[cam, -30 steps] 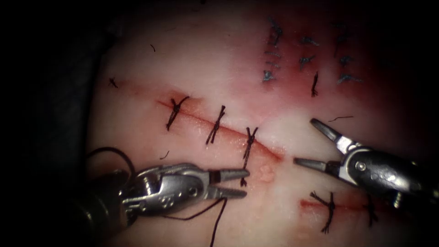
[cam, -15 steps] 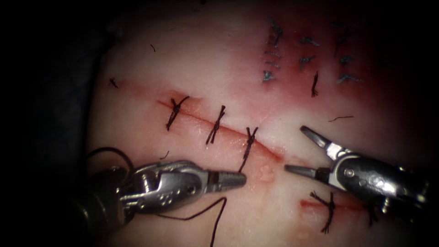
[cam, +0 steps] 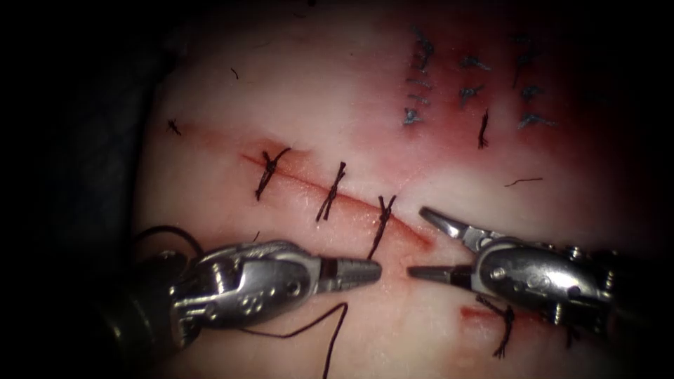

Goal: Wound Closure
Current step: Cut the suture tail with the right tool.

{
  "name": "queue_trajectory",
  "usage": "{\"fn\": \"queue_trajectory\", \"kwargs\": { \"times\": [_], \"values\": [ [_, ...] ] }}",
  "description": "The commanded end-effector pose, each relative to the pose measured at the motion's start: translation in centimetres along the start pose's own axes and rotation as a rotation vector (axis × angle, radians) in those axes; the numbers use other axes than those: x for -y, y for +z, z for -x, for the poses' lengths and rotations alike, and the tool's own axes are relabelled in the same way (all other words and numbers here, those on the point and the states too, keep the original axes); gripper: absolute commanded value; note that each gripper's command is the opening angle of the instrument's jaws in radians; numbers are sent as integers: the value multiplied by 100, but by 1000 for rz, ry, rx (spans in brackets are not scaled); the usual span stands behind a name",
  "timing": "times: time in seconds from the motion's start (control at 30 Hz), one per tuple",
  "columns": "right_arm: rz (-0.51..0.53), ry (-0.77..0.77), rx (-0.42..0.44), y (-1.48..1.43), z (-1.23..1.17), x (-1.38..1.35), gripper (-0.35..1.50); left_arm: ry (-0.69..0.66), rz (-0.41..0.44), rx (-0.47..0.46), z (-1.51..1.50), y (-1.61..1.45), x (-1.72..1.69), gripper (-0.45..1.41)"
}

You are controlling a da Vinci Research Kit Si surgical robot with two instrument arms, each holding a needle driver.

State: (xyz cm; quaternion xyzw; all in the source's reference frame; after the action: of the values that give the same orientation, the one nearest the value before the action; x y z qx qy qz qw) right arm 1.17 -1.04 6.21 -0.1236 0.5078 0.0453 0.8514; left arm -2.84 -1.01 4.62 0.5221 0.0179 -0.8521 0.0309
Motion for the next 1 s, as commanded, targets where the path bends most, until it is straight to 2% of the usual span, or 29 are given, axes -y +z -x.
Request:
{"fn": "queue_trajectory", "kwargs": {
  "times": [0.03, 0.3, 0.57, 1.0],
  "values": [
    [-2, -4, -11, 14, -2, 2, 130, 4, -4, -5, 0, 6, 6, -35],
    [-4, -38, -29, 31, -12, 3, 130, 13, -8, -1, -1, 3, 9, -35],
    [35, -70, -37, 44, -14, -2, 126, 13, -9, 1, 0, 4, 9, -35],
    [41, -139, -110, 83, -20, 0, 131, 15, -11, 5, -8, 4, 7, -35]
  ]
}}
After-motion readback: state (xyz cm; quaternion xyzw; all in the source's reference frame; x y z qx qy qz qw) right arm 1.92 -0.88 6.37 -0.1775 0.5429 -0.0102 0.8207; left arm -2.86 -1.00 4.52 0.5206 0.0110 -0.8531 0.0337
